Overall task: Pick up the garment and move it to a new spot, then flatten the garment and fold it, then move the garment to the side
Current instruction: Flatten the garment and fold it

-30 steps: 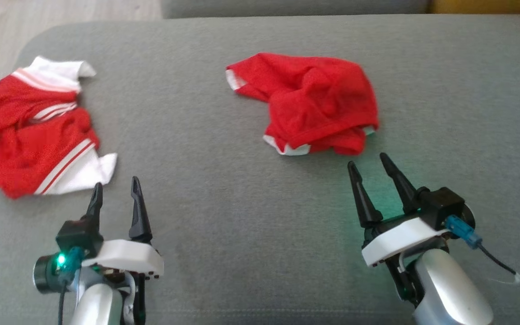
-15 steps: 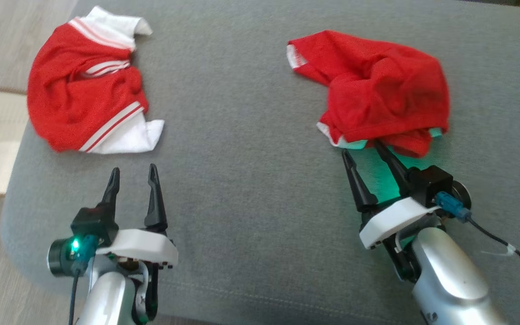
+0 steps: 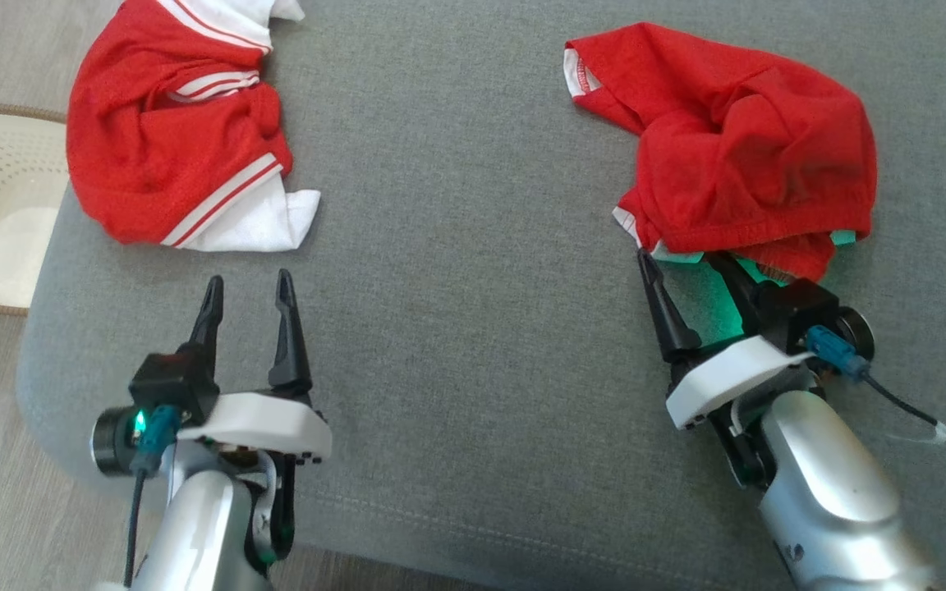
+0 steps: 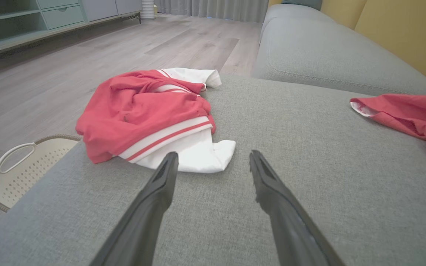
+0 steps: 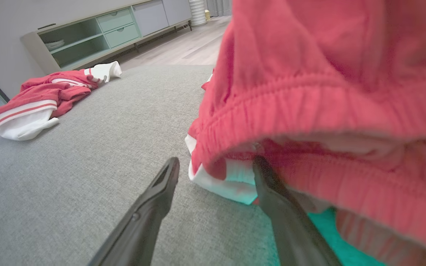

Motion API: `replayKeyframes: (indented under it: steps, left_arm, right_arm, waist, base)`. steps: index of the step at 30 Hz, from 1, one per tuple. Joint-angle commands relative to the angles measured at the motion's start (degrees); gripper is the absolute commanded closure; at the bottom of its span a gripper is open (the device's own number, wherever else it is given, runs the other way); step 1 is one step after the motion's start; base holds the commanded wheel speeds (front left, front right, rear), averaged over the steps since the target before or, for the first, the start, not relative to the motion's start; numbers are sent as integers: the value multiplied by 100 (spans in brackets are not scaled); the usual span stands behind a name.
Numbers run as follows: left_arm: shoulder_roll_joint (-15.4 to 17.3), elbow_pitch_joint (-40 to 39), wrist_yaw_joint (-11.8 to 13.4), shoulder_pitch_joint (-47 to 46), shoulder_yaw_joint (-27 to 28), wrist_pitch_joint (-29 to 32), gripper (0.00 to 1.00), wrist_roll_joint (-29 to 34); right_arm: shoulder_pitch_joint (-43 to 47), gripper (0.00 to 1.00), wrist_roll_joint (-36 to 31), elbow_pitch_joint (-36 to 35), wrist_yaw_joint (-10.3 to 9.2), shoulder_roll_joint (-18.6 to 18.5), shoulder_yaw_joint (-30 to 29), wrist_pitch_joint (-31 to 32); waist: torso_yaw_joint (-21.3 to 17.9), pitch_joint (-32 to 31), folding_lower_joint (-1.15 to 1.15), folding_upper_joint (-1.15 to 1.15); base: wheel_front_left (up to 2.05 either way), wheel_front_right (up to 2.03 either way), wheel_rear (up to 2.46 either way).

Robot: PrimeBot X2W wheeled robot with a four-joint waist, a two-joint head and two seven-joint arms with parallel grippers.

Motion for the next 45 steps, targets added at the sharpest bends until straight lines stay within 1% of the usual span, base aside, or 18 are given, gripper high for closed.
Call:
replayKeyframes:
  steps: [1, 2, 3, 4, 5, 6, 7, 14, 17, 20, 23, 27, 32, 33, 36, 40, 42, 45]
  left_arm:
    - [65, -185, 47, -171, 153, -35, 0, -11]
    - [65, -184, 51, -188, 134, -35, 0, -12]
    - [65, -183, 58, -200, 116, -35, 0, -15]
    - [65, -182, 65, -208, 101, -35, 0, -18]
    - [65, -181, 73, -216, 89, -35, 0, -21]
    - [65, -175, 76, -222, 80, -35, 0, -24]
    - [65, -169, 78, -226, 75, -35, 0, -25]
    - [65, -127, 80, -227, 100, -35, 0, -6]
    - [65, -96, 55, -192, 109, -35, 0, -6]
    - [65, -40, 39, -109, 111, -35, 0, -12]
    - [65, 14, 25, -41, 61, -35, 0, -45]
    - [65, 87, -8, -5, -94, -35, 0, -99]
    - [65, 137, -6, 102, -249, -35, 0, -169]
    - [65, 150, 2, 157, -269, -35, 0, -181]
    - [65, 155, 16, 238, -273, -35, 0, -172]
    - [65, 179, 21, 294, -251, -35, 0, -180]
    - [65, 167, 8, 312, -273, -35, 0, -176]
    - [65, 158, -29, 294, -325, -35, 0, -155]
  right_arm:
    - [-170, 0, -23, -128, -5, 53, 141, -62]
    - [-192, 0, -25, -130, -5, 56, 151, -62]
    - [-210, 5, -25, -137, -5, 60, 159, -62]
    - [-224, 23, -21, -146, -5, 64, 165, -62]
    - [-234, 53, -5, -178, -5, 72, 166, -62]
    - [-234, 73, 5, -210, -5, 77, 163, -62]
    - [-227, 100, 11, -236, -5, 80, 164, -62]
    - [-131, 100, 180, -507, -5, 89, 103, -62]
    - [-125, 100, 413, -954, -5, 129, 182, -62]
    - [-301, 100, 625, -1252, -5, 150, 287, -62]
    - [-720, 100, 788, -1345, -5, 78, 484, -62]
    - [-1404, 100, 940, -1220, -5, -12, 735, -62]
    - [-2340, 100, 1372, -1110, -5, 99, 1224, -62]
    - [-2691, 100, 1555, -1186, -5, 157, 1307, -62]
    - [-3012, 100, 1863, -1347, -5, 223, 1220, -62]
    - [-2971, 100, 2073, -1437, -5, 221, 1097, -62]
    - [-2739, 100, 2149, -1422, -5, 89, 1051, -62]
    - [-2168, 100, 2298, -1338, -5, -251, 1000, -62]
  waist:
    - [-11, 22, 0, 0]
    - [-16, 36, 0, 0]
    - [-21, 46, 0, 0]
    - [-27, 57, 0, 0]
    - [-32, 64, 0, 0]
    - [-36, 67, 0, 0]
    - [-42, 70, 0, 0]
    - [-100, 22, 0, 0]
    - [-165, -140, 0, 0]
    - [-241, -323, 0, 0]
    - [-261, -477, 0, 0]
    - [-121, -637, 0, 0]
    - [120, -772, 0, 0]
    - [170, -803, 0, 0]
    - [166, -838, 0, 0]
    - [38, -870, 0, 0]
    - [-99, -883, 0, 0]
    - [-333, -891, 0, 0]
  base:
    - [0, 0, 0]
    - [0, 0, 0]
    - [0, 0, 0]
    - [0, 0, 0]
    - [0, 0, 0]
    - [0, 0, 0]
    - [0, 0, 0]
    - [0, 0, 0]
    - [0, 0, 0]
    - [0, 0, 0]
    - [0, 0, 0]
    - [0, 0, 0]
    - [0, 0, 0]
    - [0, 0, 0]
    - [0, 0, 0]
    - [0, 0, 0]
    - [0, 0, 0]
    - [0, 0, 0]
